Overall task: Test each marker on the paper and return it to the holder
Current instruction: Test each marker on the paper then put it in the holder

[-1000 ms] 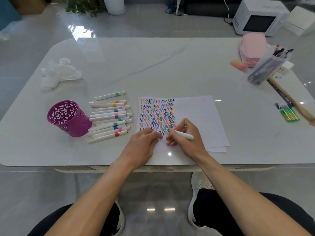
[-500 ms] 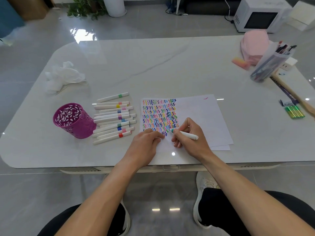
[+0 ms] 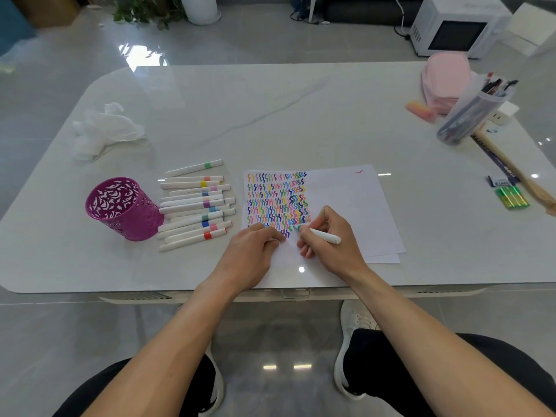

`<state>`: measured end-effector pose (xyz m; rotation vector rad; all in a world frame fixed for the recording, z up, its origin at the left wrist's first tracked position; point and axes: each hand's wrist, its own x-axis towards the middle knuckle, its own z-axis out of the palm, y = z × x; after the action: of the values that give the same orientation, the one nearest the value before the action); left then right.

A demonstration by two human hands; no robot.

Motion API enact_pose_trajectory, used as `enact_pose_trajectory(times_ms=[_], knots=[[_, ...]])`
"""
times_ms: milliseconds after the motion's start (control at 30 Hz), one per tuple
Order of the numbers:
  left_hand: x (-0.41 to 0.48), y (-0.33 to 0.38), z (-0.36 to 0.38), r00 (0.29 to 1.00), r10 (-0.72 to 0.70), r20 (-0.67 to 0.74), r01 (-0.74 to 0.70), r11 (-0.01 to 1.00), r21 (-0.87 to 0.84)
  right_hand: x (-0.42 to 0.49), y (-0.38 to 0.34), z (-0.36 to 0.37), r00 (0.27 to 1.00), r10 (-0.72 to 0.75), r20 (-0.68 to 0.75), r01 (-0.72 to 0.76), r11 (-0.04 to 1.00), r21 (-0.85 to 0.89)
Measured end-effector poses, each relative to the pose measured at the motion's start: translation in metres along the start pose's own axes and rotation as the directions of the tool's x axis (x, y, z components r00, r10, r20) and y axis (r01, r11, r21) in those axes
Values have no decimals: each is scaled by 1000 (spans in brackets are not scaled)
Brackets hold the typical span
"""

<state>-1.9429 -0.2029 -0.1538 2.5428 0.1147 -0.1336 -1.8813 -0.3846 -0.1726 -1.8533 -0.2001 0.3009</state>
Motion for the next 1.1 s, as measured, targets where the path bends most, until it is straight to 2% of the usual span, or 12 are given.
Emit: enact_pose_trajectory(times_ms=[767,1100], knots=[[3,0,1,999,-42,0,42,999,7,2,0,0,1000,12,16,-12,1000,-2],[4,1,-2,999,-45,-6,45,999,0,-2,-6,3,997,51,-53,-50,998,30]])
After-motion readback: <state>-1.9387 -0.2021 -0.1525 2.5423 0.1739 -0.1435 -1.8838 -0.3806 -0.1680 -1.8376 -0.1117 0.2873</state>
